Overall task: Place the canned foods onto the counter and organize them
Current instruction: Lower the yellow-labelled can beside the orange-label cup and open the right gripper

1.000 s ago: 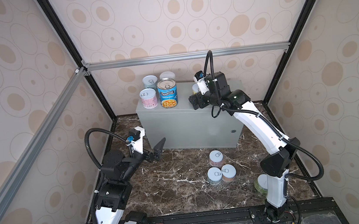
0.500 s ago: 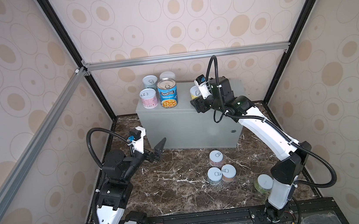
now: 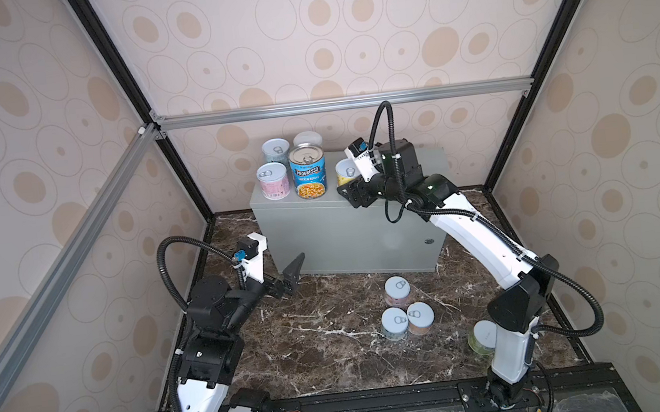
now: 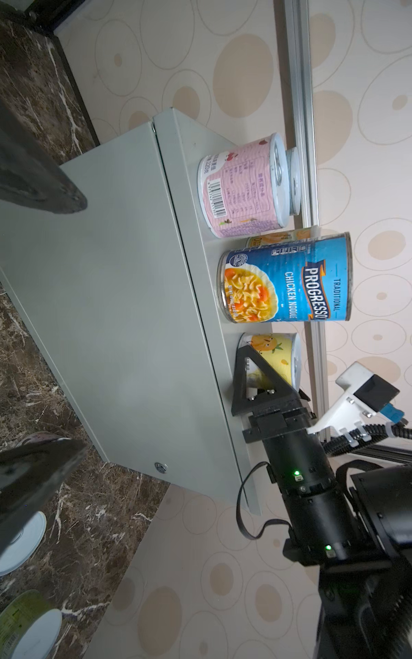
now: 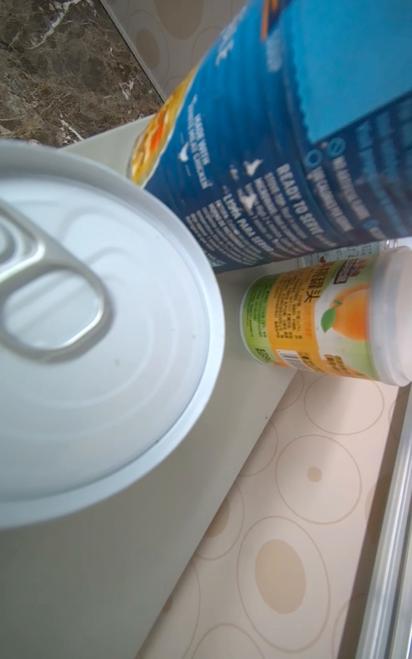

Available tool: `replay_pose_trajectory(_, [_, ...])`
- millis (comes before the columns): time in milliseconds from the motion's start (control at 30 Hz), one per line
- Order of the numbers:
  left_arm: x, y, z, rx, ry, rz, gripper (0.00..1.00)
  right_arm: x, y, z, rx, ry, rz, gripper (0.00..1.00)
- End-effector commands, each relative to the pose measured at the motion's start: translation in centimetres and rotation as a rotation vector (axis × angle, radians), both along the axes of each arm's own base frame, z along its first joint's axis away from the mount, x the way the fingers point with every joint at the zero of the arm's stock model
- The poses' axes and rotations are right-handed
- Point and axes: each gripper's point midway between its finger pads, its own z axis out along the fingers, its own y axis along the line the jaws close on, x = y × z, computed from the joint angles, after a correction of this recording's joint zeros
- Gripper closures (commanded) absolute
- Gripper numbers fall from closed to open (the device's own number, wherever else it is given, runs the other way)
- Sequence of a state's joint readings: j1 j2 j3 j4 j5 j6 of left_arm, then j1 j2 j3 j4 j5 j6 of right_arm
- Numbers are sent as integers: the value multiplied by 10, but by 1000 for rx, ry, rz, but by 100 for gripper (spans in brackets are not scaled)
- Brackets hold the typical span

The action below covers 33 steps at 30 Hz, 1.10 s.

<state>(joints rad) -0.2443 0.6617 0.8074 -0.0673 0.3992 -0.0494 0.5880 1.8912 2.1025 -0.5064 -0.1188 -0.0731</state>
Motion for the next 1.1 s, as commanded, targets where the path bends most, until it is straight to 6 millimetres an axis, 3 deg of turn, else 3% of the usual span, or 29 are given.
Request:
replay_pose_trajectory(0, [-4, 0, 8, 11, -47, -4, 2, 2, 11, 9, 19, -20, 48, 39])
replay_pose_trajectory(467, [-7, 2, 9, 12, -59, 5, 2, -3, 30, 11, 54, -12, 107, 39])
replay_pose_trajectory(733, [-7, 2, 8, 14, -56, 6, 2, 1, 29, 9, 49, -8, 90, 39])
replay_pose_trajectory(867, [-8, 2, 9, 14, -55, 5, 2, 7, 22, 7, 39, -8, 33, 39])
replay_pose_trajectory(1067, [-7, 2, 9, 14, -54, 3, 2, 27, -8, 4, 53, 16, -89, 39])
